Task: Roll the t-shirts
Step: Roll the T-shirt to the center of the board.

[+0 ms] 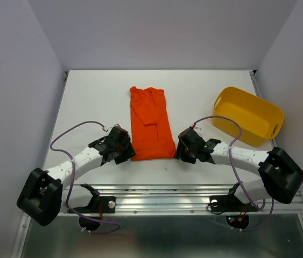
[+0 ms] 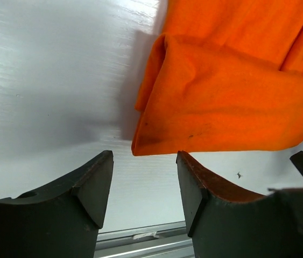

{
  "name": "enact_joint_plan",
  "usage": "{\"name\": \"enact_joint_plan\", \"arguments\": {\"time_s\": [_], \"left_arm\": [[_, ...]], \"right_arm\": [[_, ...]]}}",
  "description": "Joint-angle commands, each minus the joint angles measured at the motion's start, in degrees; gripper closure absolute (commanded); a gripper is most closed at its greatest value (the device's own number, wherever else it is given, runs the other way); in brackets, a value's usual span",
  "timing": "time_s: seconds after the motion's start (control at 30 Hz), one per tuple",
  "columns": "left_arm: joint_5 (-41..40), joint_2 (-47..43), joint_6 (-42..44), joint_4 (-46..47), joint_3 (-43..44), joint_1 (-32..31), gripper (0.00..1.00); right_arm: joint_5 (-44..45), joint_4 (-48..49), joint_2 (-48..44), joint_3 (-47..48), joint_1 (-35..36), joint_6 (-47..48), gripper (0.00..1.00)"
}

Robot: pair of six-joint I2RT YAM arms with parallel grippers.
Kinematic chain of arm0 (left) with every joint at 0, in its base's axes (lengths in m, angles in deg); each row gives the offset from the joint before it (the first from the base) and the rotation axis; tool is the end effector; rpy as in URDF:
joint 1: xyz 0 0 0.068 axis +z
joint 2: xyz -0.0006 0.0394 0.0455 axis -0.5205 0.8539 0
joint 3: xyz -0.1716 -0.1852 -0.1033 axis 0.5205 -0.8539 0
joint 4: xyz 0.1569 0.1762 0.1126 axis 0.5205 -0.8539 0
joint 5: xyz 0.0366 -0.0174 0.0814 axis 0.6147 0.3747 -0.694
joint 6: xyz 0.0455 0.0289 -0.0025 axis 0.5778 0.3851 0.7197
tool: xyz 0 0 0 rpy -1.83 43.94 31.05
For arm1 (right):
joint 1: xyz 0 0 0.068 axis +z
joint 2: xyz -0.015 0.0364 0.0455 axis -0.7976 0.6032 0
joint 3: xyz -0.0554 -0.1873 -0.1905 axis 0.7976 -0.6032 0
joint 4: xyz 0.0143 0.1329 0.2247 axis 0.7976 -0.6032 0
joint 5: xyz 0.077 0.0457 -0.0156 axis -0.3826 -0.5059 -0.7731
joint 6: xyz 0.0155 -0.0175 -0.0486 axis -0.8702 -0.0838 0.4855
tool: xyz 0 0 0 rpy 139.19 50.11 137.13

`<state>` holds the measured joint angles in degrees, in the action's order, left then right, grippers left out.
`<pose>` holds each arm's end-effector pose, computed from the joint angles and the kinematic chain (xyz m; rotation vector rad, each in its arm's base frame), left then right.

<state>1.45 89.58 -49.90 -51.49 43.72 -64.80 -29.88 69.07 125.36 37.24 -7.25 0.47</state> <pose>0.1848 -0.1219 0.1865 -0.3745 2.5442 -0.5990 0.1833 0.1786 0.1728 0.3029 2.6100 0.4284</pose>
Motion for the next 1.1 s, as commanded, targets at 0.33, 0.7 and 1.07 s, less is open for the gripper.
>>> {"name": "enact_joint_plan", "arguments": {"time_s": [0.33,0.7,1.07], "left_arm": [[1.4,0.0,-7.5,6.7,-5.9,-0.4,0.55],[1.0,1.3,-8.1,8.5,-6.8,-0.3,0.76],[-2.3,-1.1,-7.5,4.5,-2.2,-0.3,1.00]], "right_arm": [[-6.6,14.2,-2.0,-6.8,-4.2,-4.6,0.53],[-9.1,17.3,2.5,-6.0,-4.2,-4.8,0.65],[-7.4,15.5,-0.3,-3.9,-4.2,-4.2,0.99]]}}
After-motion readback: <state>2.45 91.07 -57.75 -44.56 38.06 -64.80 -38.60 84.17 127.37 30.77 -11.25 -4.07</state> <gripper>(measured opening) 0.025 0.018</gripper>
